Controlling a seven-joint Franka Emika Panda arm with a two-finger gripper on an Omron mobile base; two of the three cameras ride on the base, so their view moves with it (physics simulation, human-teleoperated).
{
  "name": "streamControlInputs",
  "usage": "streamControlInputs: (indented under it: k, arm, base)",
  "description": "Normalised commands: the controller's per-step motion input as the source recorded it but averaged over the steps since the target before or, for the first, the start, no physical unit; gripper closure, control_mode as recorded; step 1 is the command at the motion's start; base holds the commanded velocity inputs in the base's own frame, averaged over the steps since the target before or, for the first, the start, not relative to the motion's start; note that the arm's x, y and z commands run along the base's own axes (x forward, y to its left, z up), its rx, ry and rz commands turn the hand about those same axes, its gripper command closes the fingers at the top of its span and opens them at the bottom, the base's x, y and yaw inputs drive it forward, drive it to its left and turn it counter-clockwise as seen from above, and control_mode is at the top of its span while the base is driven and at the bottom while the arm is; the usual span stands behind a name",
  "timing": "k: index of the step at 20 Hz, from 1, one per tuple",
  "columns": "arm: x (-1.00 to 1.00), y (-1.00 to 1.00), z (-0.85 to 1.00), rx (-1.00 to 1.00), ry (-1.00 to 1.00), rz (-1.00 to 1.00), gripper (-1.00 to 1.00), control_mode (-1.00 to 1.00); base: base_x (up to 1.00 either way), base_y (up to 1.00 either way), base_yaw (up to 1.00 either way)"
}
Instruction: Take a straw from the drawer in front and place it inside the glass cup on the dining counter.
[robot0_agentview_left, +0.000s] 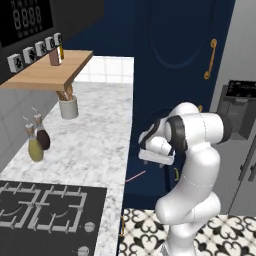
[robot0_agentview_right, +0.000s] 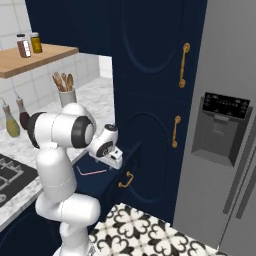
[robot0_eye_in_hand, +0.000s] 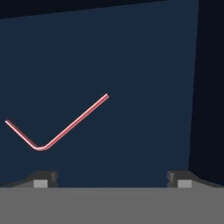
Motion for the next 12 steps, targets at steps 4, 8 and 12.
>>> streamControlInputs:
  k: [4,8,12]
  arm:
    - [0.02,-0.18,-0.41,-0.13,0.01,-0.06,-1.00,-1.00]
    - [-0.03,-0.70,-0.29,-0.13,0.00,-0.10,-1.00,-1.00]
    - [-0.10,-1.00,-0.04,-0.06,0.00,-0.14,-1.00,-1.00]
  base:
    - [0.00,0.00,0.00]
    - [0.00,0.00,0.00]
    - [0.00,0.00,0.00]
